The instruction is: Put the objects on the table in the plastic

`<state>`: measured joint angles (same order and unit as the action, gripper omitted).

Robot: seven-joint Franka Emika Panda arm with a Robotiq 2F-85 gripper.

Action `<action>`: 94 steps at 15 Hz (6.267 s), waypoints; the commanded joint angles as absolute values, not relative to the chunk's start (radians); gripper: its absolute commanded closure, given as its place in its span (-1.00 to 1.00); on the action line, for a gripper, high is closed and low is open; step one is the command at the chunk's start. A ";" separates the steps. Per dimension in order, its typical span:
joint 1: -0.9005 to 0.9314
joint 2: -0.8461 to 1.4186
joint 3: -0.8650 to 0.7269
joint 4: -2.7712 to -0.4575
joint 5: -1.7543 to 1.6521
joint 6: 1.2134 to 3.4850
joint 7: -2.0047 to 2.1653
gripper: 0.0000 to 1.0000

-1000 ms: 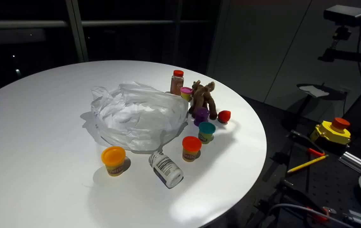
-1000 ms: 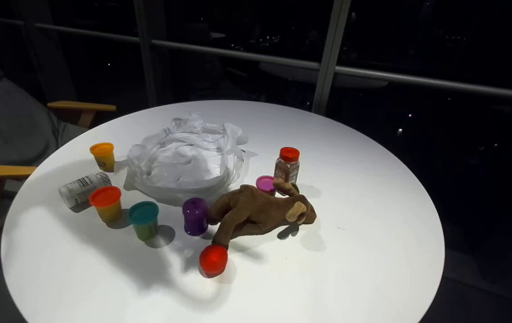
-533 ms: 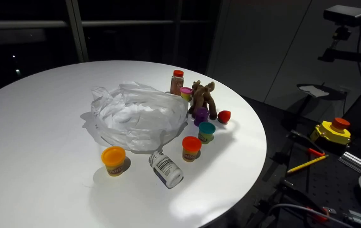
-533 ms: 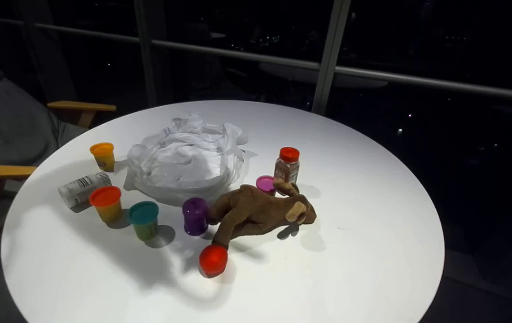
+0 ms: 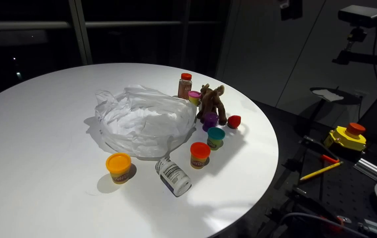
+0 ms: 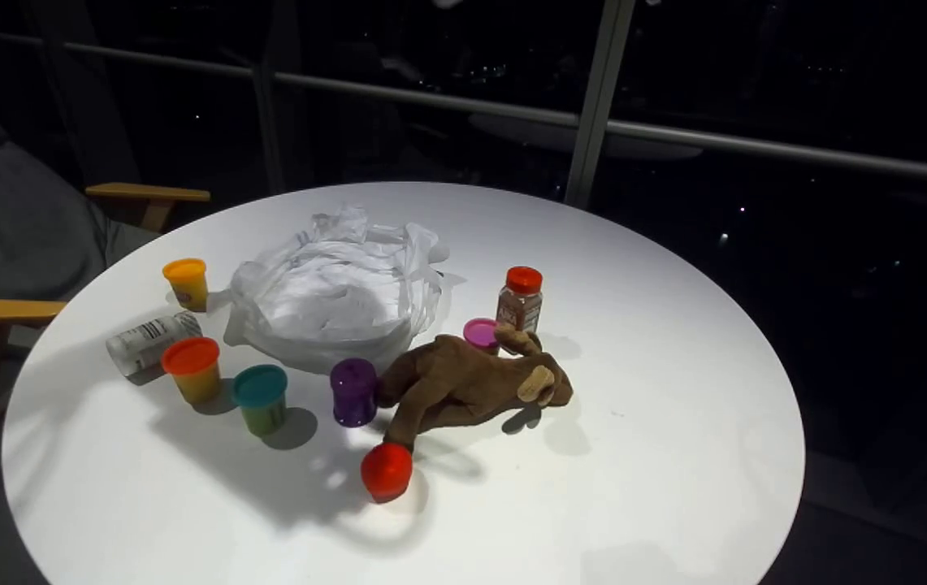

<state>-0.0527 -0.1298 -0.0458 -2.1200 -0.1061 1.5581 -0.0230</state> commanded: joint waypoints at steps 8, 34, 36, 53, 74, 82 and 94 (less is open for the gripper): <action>-0.042 -0.013 -0.048 -2.476 -0.106 2.175 -0.059 -1.00; 0.022 0.428 -0.133 -2.383 -0.164 2.645 0.131 -0.40; 0.022 0.420 -0.140 -2.386 -0.161 2.623 0.137 -0.05; 0.044 0.266 -0.027 -2.086 0.012 2.233 0.294 0.50; 0.100 0.805 0.082 -1.458 0.234 2.206 0.320 -1.00; 0.134 0.481 0.059 -1.830 0.234 2.142 0.417 -1.00; 0.058 0.080 -0.008 -2.444 0.264 2.395 0.460 -1.00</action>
<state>0.0778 0.1715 0.0038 -2.2946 0.2447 2.3151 0.4407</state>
